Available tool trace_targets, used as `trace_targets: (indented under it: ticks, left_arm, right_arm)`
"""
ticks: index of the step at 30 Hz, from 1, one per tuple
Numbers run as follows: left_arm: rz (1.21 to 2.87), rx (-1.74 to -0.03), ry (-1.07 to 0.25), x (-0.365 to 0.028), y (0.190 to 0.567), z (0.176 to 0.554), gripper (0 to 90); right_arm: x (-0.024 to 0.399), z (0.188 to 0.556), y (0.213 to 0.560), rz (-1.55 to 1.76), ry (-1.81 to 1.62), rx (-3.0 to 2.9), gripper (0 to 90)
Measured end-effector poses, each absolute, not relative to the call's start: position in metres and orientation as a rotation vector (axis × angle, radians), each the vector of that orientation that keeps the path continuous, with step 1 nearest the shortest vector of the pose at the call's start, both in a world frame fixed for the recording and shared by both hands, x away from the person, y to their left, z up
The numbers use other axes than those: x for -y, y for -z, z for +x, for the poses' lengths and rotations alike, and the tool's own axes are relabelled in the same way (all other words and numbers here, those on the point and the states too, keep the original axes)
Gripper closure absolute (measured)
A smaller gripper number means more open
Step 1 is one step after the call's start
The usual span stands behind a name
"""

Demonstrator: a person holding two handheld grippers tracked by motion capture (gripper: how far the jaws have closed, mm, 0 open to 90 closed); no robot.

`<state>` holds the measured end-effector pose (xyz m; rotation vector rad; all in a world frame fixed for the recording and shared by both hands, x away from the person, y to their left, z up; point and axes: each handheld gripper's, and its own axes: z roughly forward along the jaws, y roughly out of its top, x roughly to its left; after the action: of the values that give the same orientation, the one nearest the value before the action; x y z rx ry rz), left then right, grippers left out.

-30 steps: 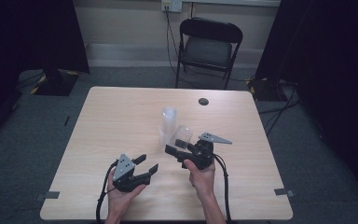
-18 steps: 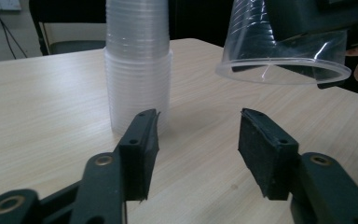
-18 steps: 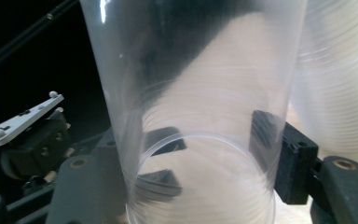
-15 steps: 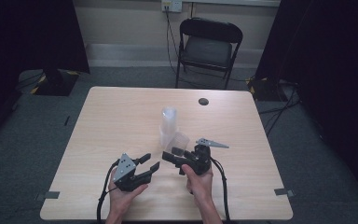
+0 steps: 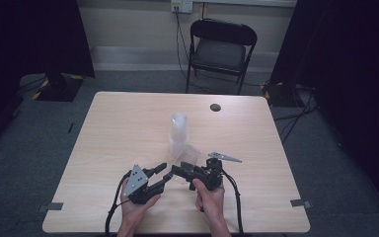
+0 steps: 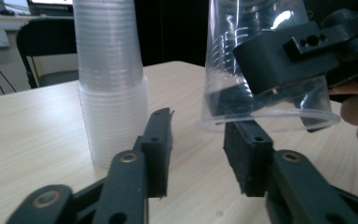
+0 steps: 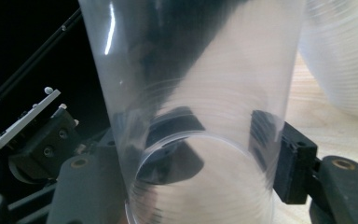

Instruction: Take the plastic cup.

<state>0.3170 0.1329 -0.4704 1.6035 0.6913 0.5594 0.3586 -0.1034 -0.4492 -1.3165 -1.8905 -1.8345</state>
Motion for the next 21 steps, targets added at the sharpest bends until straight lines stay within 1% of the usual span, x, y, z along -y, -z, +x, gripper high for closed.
trace_targets:
  ticks: [8,21]
  left_arm:
    - [1.59,-0.652,-0.594,-0.117,0.474,0.315,67.9]
    - [1.544,-0.649,-0.659,-0.11,0.471,0.309,66.9]
  right_arm:
    - [0.103,0.355,0.451,-1.333,1.791,1.853,35.4]
    - [0.096,0.347,0.448,-1.301,1.728,1.806,35.2]
